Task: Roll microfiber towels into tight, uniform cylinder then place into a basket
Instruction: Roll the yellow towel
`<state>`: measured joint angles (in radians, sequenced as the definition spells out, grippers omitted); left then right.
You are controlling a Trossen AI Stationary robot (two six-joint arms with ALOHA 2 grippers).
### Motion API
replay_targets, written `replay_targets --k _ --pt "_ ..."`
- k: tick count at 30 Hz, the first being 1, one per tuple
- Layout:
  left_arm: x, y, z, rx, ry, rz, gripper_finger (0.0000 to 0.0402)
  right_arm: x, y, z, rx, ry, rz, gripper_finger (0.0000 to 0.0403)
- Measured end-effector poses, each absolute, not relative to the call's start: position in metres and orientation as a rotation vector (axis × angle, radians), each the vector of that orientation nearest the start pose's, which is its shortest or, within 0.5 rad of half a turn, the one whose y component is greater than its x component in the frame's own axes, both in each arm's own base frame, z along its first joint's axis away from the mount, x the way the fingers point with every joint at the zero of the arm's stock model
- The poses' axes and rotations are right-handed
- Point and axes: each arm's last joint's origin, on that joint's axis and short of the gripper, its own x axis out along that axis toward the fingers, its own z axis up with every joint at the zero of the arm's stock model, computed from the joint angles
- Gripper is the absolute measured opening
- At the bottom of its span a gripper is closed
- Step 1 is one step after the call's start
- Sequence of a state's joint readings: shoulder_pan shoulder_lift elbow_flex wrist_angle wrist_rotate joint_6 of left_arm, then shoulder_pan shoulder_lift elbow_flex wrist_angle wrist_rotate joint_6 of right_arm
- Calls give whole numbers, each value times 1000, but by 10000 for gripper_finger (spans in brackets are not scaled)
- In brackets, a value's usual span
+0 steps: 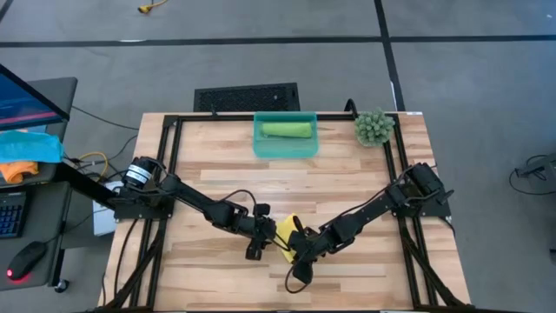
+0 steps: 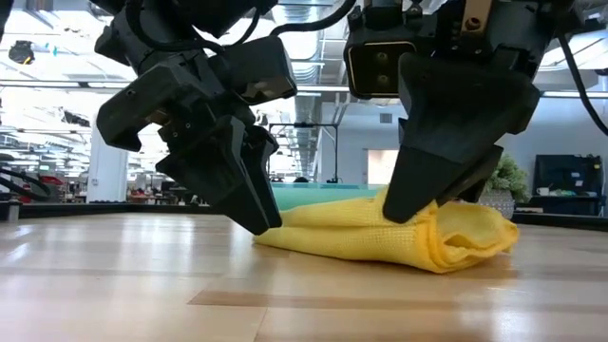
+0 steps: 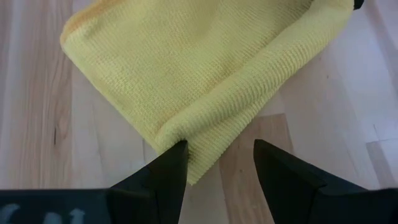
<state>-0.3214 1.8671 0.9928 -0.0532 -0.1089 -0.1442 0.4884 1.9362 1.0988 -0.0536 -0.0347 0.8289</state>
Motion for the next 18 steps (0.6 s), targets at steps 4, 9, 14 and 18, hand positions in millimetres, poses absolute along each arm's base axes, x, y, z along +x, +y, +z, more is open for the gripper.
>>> replay_targets --k 4,9,14,18 --pt "341 -110 129 64 919 -129 178 339 179 133 539 1013 108 50" --pt "341 -110 129 64 919 -129 178 339 180 133 539 1017 113 83" --pt "341 -110 129 64 919 -129 178 339 180 133 515 1019 139 146" --pt "341 -110 129 64 919 -129 178 338 181 133 541 1033 145 180"
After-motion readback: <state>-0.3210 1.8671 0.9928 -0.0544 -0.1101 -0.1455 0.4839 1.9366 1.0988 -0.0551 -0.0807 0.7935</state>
